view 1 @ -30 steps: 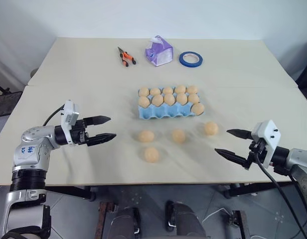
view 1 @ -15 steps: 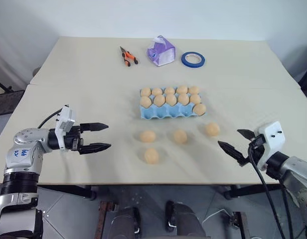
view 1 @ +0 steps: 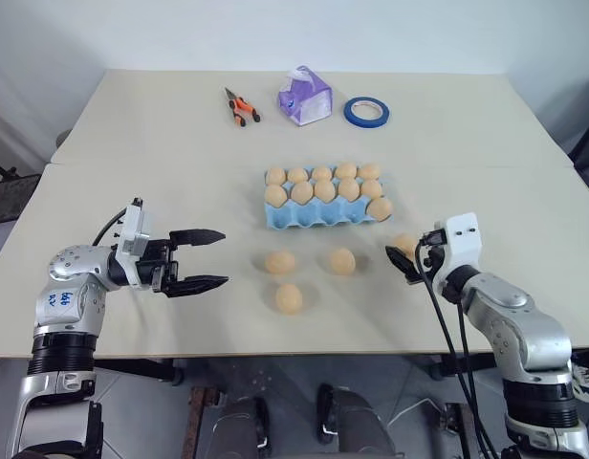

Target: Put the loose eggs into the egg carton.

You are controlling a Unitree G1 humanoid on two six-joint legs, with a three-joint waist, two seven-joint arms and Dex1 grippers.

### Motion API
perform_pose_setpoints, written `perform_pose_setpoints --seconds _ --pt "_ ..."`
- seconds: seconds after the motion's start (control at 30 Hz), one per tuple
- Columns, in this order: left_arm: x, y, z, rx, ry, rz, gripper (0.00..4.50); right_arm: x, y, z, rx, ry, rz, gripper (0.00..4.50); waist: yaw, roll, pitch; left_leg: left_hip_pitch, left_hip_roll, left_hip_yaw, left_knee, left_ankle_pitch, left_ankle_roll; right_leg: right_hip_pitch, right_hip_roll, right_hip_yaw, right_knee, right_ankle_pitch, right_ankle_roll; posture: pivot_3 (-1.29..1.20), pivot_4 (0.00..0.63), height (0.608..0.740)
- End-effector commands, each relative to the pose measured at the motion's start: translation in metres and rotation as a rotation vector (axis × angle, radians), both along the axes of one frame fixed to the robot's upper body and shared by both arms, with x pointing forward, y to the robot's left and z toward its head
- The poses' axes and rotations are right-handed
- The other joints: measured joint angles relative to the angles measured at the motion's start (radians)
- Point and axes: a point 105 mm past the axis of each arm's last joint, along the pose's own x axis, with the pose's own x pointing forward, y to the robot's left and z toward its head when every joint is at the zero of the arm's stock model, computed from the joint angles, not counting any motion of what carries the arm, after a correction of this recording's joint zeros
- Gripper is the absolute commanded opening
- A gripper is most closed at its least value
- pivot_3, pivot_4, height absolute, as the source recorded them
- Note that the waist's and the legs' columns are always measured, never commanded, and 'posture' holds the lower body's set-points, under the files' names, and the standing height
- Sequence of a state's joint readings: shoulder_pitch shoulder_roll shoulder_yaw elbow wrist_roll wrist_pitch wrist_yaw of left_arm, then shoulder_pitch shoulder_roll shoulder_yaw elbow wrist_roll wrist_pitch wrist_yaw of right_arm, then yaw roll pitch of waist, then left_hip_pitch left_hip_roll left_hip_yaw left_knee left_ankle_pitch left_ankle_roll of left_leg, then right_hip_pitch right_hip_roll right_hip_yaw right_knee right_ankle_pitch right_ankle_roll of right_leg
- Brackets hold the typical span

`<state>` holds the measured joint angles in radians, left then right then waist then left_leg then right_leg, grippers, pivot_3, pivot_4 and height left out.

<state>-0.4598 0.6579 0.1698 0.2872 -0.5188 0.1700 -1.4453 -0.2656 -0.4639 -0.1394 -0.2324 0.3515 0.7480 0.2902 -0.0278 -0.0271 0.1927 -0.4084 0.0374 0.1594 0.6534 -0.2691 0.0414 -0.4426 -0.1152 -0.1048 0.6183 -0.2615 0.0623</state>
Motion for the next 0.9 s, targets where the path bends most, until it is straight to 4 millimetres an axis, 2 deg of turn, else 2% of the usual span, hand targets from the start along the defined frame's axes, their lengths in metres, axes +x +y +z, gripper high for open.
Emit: perform_pose_setpoints --seconds 0.03,0.07,0.17,0.37,0.4,0.57,0.67,0.83,0.9 --pt "0.0 0.003 0.012 -0.019 -0.059 0.009 4.47 0.009 0.0 0.01 -0.015 -0.064 -0.008 4.5 -0.001 0.0 0.0 0.0 0.0 0.0 0.0 0.0 0.0 0.0 0.0 0.0 0.0 0.0 0.0 0.0 0.15 0.74" --pt "-0.001 0.003 0.011 -0.016 -0.06 0.011 4.47 0.01 0.001 0.009 -0.012 -0.06 0.0 4.5 -0.003 0.0 0.0 0.0 0.0 0.0 0.0 0.0 0.0 0.0 0.0 0.0 0.0 0.0 0.0 0.0 0.15 0.74" --pt "-0.002 0.004 0.009 -0.018 -0.062 0.017 4.5 0.012 0.001 0.009 -0.016 -0.081 0.006 3.9 -0.002 0.0 0.0 0.001 0.0 0.001 0.0 0.0 0.0 0.0 0.0 0.001 0.002 0.0 0.0 0.0 0.15 0.74" --pt "-0.002 0.004 0.008 -0.025 -0.066 0.037 4.5 0.01 0.004 0.017 -0.019 -0.11 0.04 1.88 -0.002 0.0 0.0 0.001 0.0 0.001 0.0 0.001 0.0 0.0 0.0 0.001 0.002 0.0 0.0 0.0 0.15 0.74" --pt "-0.003 0.004 0.008 -0.026 -0.066 0.04 4.5 0.009 0.005 0.021 -0.021 -0.122 0.048 1.7 -0.002 0.0 0.0 0.001 0.0 0.001 0.0 0.001 0.0 0.0 0.0 0.001 0.002 0.0 0.0 0.0 0.15 0.74" --pt "-0.003 0.003 0.005 -0.032 -0.064 0.051 4.5 0.021 0.019 0.062 0.004 -0.211 0.083 1.59 -0.007 0.0 0.0 0.001 0.001 0.002 0.0 0.001 -0.001 -0.001 0.0 0.001 0.003 0.0 0.0 0.0 0.15 0.74" --pt "-0.002 0.001 0.005 -0.038 -0.066 0.052 4.5 0.034 0.041 0.08 0.015 -0.246 0.136 1.59 -0.007 0.0 0.0 0.001 0.001 0.002 0.0 0.001 -0.002 -0.002 0.0 0.002 0.003 0.001 -0.001 0.0 0.15 0.74" --pt "-0.001 -0.002 0.006 -0.048 -0.076 0.052 4.5 0.059 0.083 0.082 0.021 -0.239 0.212 1.59 -0.008 0.0 0.0 0.002 0.003 0.0 -0.001 0.004 -0.005 -0.002 0.001 0.002 0.004 0.0 -0.003 0.0 0.15 0.74" --pt "-0.002 -0.003 0.007 -0.052 -0.082 0.055 4.5 0.064 0.092 0.078 0.008 -0.232 0.231 1.59 -0.007 0.0 0.0 0.001 0.002 0.0 -0.002 0.006 -0.009 -0.002 0.001 0.002 0.004 0.0 -0.003 0.0 0.15 0.74"
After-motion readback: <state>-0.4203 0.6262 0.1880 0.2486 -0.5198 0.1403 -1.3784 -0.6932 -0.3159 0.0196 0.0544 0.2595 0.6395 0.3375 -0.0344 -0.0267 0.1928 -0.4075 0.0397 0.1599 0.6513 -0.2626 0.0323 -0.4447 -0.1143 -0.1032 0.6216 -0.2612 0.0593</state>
